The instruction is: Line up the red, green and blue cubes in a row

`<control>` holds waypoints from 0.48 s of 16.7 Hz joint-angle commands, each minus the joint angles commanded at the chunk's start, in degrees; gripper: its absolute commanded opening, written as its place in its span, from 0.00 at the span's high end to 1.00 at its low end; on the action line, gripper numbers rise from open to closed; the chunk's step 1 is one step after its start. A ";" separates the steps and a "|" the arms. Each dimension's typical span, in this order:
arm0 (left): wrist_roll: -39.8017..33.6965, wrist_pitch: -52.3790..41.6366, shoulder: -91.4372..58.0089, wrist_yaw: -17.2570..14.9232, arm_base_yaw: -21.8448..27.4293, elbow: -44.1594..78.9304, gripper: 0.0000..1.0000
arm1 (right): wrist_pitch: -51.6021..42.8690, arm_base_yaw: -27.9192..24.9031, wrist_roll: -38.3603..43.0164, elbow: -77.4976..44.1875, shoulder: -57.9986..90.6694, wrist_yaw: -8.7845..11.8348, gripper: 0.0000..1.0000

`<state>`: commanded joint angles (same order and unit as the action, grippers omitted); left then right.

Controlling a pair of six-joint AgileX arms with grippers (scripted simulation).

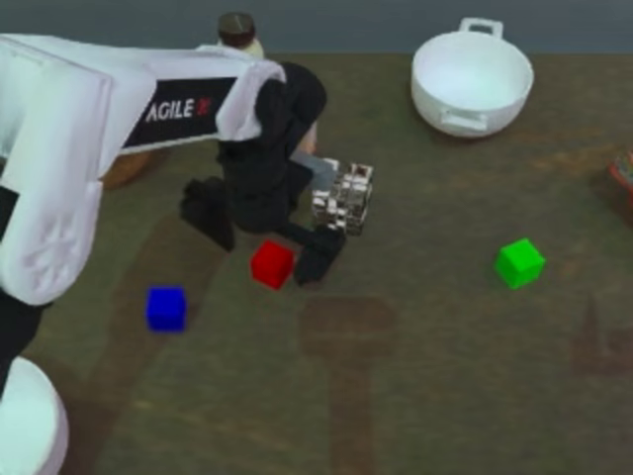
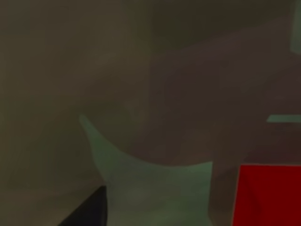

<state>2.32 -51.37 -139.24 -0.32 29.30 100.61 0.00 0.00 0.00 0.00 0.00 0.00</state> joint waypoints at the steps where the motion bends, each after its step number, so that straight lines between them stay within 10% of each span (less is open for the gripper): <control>1: 0.00 0.00 0.00 0.00 0.00 0.00 0.00 | 0.00 0.00 0.00 0.00 0.00 0.00 0.00; 8: 0.00 0.00 0.00 0.00 0.00 0.00 0.53 | 0.00 0.00 0.00 0.00 0.00 0.00 0.00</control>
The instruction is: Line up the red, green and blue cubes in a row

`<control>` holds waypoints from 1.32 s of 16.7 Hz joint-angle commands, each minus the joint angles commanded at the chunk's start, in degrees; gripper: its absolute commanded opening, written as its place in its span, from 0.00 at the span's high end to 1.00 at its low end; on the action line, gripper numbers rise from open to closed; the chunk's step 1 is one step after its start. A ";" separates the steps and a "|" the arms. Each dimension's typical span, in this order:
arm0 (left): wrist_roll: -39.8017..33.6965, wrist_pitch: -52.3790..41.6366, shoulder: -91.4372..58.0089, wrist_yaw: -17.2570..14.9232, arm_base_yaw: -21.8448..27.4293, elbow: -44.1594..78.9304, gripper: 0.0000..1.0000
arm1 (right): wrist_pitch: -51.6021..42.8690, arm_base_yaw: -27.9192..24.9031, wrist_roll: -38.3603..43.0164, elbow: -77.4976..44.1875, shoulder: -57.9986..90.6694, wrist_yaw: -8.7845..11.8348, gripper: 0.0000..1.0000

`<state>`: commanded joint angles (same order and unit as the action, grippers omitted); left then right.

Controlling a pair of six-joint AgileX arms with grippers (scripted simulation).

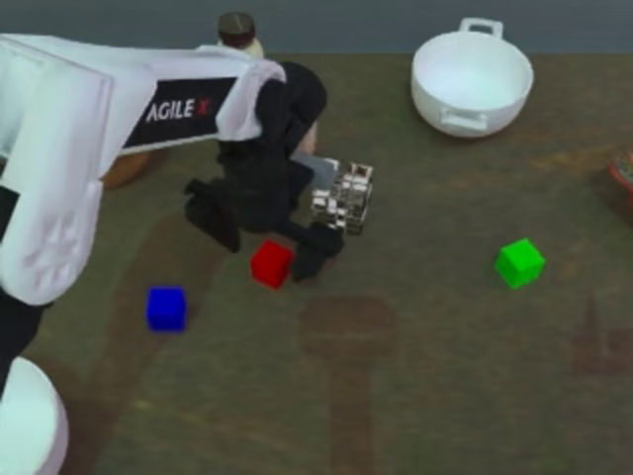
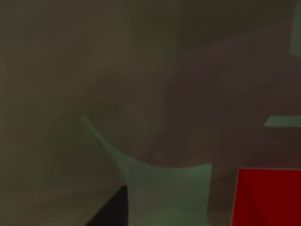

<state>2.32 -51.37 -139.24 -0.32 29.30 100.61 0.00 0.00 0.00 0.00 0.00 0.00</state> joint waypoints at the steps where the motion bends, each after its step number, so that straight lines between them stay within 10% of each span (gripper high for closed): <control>1: 0.00 0.00 0.00 0.00 0.00 0.00 0.60 | 0.00 0.00 0.00 0.00 0.00 0.00 0.00; 7: 0.00 0.00 0.00 0.00 0.00 0.00 1.00 | 0.00 0.00 0.00 0.00 0.00 0.00 0.00; 22: -0.11 -11.20 5.63 0.01 -0.92 7.26 1.00 | 0.00 0.00 0.00 0.00 0.00 0.00 0.00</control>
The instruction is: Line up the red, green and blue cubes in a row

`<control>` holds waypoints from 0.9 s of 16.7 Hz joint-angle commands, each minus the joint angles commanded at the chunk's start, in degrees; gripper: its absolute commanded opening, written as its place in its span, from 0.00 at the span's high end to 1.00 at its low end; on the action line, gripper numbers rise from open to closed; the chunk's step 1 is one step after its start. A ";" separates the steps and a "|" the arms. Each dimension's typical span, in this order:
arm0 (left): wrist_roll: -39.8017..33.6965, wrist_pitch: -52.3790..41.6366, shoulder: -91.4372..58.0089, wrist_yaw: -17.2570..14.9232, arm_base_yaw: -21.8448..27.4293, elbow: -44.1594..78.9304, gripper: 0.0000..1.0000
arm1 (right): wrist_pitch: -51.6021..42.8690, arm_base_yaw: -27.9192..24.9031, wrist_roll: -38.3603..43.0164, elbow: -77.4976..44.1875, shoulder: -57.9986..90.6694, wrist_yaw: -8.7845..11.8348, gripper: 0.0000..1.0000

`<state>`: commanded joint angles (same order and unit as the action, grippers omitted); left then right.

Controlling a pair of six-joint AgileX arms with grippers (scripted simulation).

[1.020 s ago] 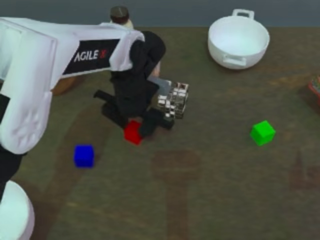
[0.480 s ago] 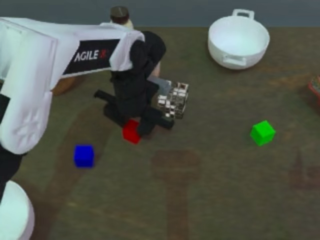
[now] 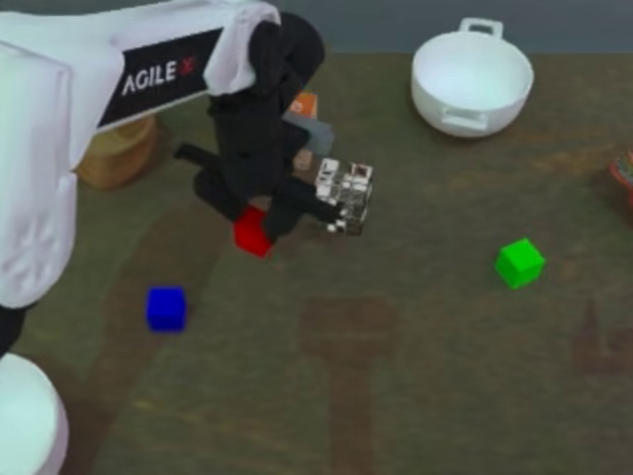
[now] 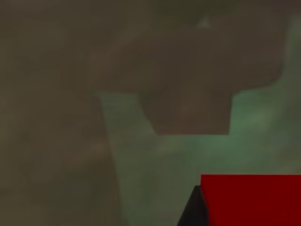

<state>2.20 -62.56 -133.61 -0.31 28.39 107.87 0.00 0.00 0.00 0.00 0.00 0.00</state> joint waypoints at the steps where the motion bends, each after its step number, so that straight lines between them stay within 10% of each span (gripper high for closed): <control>1: -0.01 -1.40 0.64 -0.01 -0.15 0.93 1.00 | 0.00 0.00 0.00 0.00 0.00 0.00 0.00; 9: -2.11 -1.88 2.26 0.14 0.67 0.01 1.00 | 0.00 0.00 0.00 0.00 0.00 0.00 0.00; 15: -19.77 0.76 11.30 0.96 4.24 -12.29 1.00 | 0.00 0.00 0.00 0.00 0.00 0.00 0.00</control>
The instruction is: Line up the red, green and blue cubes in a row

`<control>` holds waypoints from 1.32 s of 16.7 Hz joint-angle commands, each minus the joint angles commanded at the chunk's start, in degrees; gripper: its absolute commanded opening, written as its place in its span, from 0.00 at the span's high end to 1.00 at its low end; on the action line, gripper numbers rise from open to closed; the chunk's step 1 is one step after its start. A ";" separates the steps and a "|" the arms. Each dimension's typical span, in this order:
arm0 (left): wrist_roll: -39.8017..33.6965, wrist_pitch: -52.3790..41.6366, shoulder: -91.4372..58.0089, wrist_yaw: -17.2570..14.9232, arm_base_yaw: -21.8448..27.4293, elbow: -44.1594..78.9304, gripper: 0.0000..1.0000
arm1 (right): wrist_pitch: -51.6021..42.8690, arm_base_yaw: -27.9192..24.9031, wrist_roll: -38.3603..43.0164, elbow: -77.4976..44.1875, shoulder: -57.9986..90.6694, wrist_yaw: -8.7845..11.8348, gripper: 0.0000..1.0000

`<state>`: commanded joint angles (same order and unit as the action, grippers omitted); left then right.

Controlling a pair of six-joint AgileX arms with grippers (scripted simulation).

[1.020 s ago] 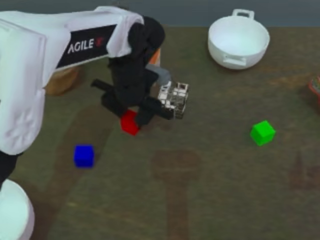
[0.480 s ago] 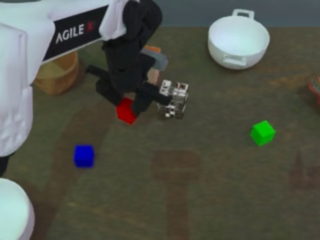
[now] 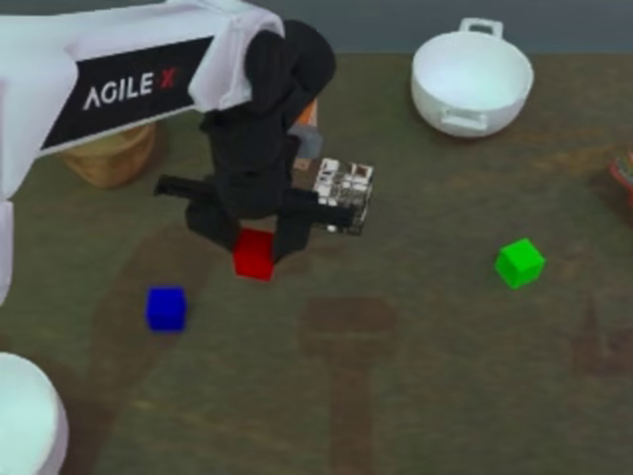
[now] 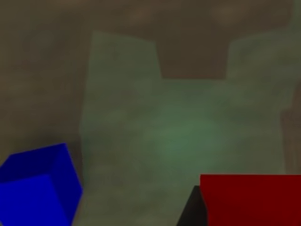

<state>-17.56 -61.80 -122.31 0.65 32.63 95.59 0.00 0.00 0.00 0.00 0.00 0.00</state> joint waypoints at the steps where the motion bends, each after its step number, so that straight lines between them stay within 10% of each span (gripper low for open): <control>1: -3.81 0.51 1.82 0.15 0.71 -2.57 1.00 | 0.00 0.00 0.00 0.00 0.00 0.00 0.00; 7: -18.41 3.28 10.52 0.81 3.77 -13.70 1.00 | 0.00 0.00 0.00 0.00 0.00 0.00 0.00; 22: -18.59 17.97 4.99 0.79 3.75 -22.76 1.00 | 0.00 0.00 0.00 0.00 0.00 0.00 0.00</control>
<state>-36.15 -43.83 -117.32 1.44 36.38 72.82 0.00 0.00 0.00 0.00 0.00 0.00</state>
